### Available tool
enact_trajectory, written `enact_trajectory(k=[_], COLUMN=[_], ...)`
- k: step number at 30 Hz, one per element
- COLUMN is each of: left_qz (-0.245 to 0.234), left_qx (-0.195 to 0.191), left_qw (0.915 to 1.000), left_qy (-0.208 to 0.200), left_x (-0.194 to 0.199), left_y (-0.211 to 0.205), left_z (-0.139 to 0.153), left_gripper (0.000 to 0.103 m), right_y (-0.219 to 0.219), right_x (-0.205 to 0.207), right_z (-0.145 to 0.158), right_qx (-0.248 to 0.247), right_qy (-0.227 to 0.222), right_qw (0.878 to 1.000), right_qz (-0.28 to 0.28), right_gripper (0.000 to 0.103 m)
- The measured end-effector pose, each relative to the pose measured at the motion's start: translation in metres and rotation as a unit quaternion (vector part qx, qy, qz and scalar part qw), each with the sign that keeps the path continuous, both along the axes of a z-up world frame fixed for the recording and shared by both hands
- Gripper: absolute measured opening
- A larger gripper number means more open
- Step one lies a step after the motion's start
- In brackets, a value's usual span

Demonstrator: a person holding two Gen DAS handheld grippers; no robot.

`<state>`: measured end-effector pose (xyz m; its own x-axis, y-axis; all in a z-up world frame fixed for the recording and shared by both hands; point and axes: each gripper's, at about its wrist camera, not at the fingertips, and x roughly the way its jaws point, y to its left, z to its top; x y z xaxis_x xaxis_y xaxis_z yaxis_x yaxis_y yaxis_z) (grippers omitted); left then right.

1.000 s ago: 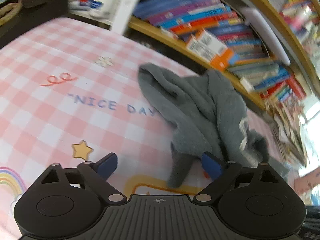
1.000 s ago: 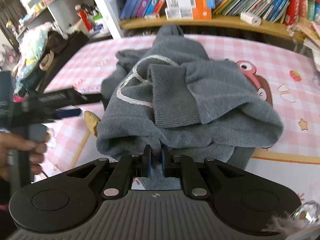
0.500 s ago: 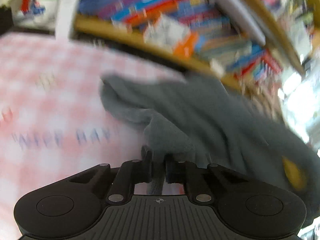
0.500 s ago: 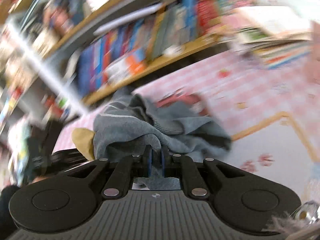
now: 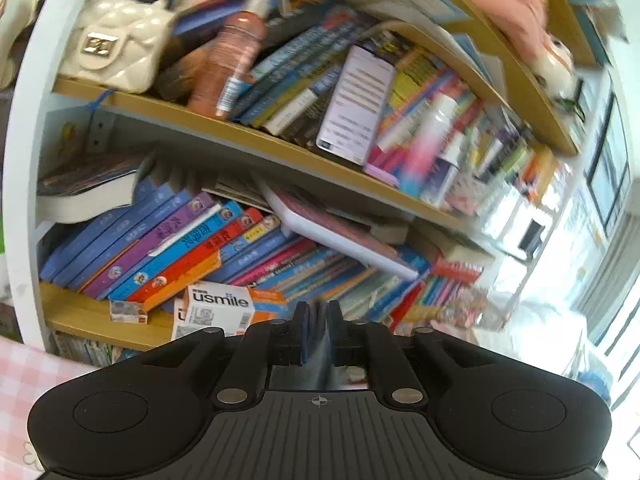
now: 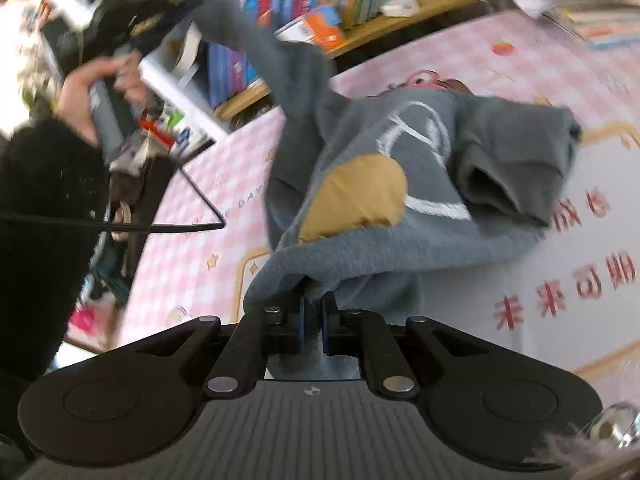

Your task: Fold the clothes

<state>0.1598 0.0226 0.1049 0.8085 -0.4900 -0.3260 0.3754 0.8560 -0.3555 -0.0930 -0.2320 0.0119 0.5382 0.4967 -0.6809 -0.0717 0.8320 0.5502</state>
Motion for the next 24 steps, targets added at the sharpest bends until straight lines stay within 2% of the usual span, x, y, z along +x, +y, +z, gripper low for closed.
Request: enact_trajectory(k=[1,2,3,5,8,11,14,16,17,18,19,21,23,24], left_qz=[-0.008,-0.017,-0.024,-0.029,-0.028,-0.023,-0.034,-0.041,-0.045,-0.052,-0.061,-0.084,-0.102,-0.096], left_qx=[0.017,0.035,0.052,0.080,0.100,0.095,0.090,0.099,0.102,0.100,0.102,0.105,0.090,0.085], left_qw=[0.9998,0.9992,0.9981,0.9949,0.9862,0.9749,0.9685,0.9671,0.9661,0.9639,0.9604,0.9546,0.9546,0.9597], left_qy=[0.005,0.014,0.023,0.054,0.129,0.200,0.230,0.231,0.233,0.241,0.252,0.266,0.265,0.250], left_x=[-0.004,-0.010,-0.017,-0.035,-0.055,-0.073,-0.087,-0.092,-0.093,-0.092,-0.089,-0.082,-0.070,-0.060], left_y=[-0.003,-0.003,-0.002,0.008,0.027,0.040,0.037,0.028,0.024,0.020,0.015,0.005,0.003,0.005], left_z=[-0.007,-0.018,-0.029,-0.058,-0.100,-0.136,-0.154,-0.157,-0.158,-0.159,-0.161,-0.164,-0.161,-0.153], left_gripper=[0.041,0.053,0.074,0.076,0.076,0.076,0.076,0.071,0.064,0.042,0.024,0.005,0.004,0.004], right_y=[-0.002,-0.005,-0.010,-0.022,-0.047,-0.069,-0.076,-0.075,-0.075,-0.075,-0.076,-0.080,-0.085,-0.087], right_x=[0.003,0.005,0.006,0.007,0.010,0.008,0.007,0.013,0.014,0.015,0.016,0.016,0.015,0.014], right_z=[-0.001,-0.002,-0.005,-0.013,-0.028,-0.041,-0.045,-0.045,-0.045,-0.045,-0.044,-0.042,-0.040,-0.039], right_qx=[-0.003,-0.004,-0.003,-0.001,-0.005,0.008,0.000,-0.006,-0.008,-0.010,-0.011,-0.009,-0.010,-0.010], right_qy=[0.000,0.002,0.008,0.023,0.047,0.067,0.067,0.065,0.064,0.062,0.060,0.055,0.048,0.045], right_qw=[1.000,1.000,0.999,0.996,0.987,0.977,0.976,0.977,0.977,0.977,0.978,0.977,0.976,0.975], right_qz=[-0.007,-0.018,-0.038,-0.082,-0.155,-0.201,-0.206,-0.203,-0.202,-0.202,-0.202,-0.205,-0.212,-0.216], right_gripper=[0.007,0.007,0.007,0.008,0.008,0.008,0.008,0.008,0.008,0.008,0.008,0.008,0.008,0.008])
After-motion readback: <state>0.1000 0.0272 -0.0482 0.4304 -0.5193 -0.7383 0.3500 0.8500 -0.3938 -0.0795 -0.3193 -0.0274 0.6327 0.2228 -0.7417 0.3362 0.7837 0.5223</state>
